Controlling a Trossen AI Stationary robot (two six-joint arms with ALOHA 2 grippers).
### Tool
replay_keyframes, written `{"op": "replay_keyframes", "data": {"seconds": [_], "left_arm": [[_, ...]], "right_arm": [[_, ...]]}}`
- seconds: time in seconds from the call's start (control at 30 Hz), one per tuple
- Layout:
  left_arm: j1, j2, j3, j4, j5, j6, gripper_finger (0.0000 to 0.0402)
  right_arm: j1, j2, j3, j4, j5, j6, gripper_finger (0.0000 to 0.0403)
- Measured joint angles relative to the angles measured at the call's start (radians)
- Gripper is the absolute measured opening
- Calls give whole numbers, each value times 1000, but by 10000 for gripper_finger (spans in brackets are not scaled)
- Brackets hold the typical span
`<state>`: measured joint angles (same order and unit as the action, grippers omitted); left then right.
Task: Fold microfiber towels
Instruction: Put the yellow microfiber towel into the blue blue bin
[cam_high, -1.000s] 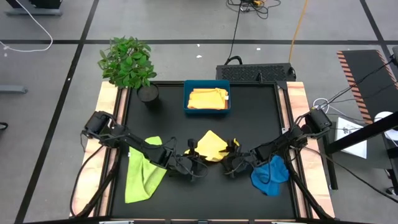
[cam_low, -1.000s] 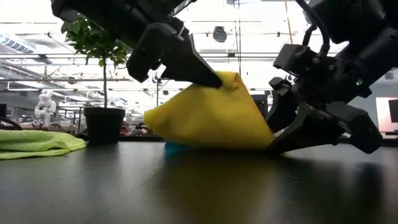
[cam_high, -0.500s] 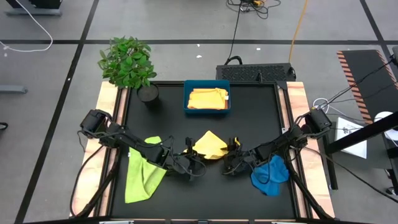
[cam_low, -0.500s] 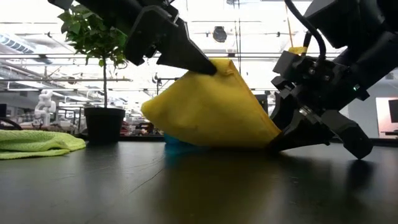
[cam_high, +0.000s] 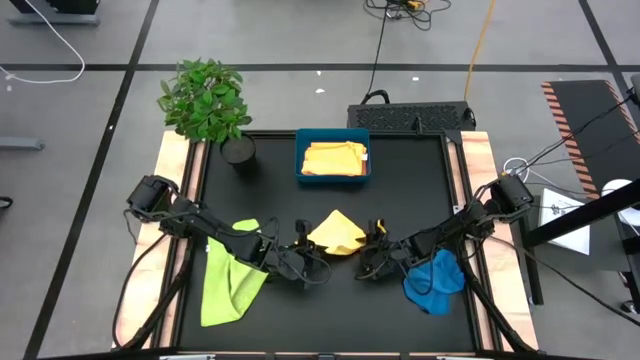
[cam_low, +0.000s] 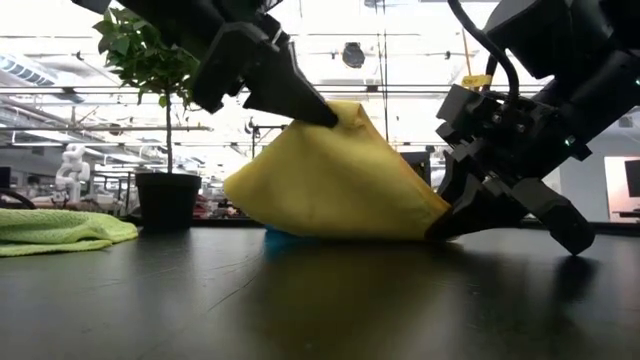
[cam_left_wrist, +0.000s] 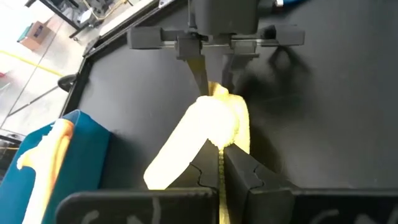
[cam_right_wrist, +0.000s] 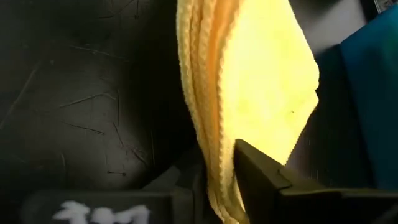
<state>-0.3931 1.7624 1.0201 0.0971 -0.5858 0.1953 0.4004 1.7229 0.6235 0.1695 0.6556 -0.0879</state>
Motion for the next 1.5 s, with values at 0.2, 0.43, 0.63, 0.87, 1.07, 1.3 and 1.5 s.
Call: {"op": "replay_keyframes", "data": {"seconds": [0.2,0.43,0.63,0.87,1.07,1.3,1.5], "left_arm": [[0,-27,-1,-53,-26,-20,3],[17,-105,-1,-115,-139,-14,3],[85,-191,0,-145,-225,44,3],[260,-224,3,-141,-217,94,2],[420,-231,2,-88,-148,152,2],[610,-229,2,-10,-3,188,2],[739,-227,2,4,119,172,2]], "right_arm": [[0,-68,-4,-39,14,-21,13],[-15,-281,-5,-58,80,-143,4],[-116,-461,-3,-24,82,-286,2],[-308,-574,-2,6,63,-443,1],[-491,-593,-1,116,-66,-550,1],[-707,-561,1,203,-275,-551,1],[-846,-472,41,251,-423,-536,0]]}}
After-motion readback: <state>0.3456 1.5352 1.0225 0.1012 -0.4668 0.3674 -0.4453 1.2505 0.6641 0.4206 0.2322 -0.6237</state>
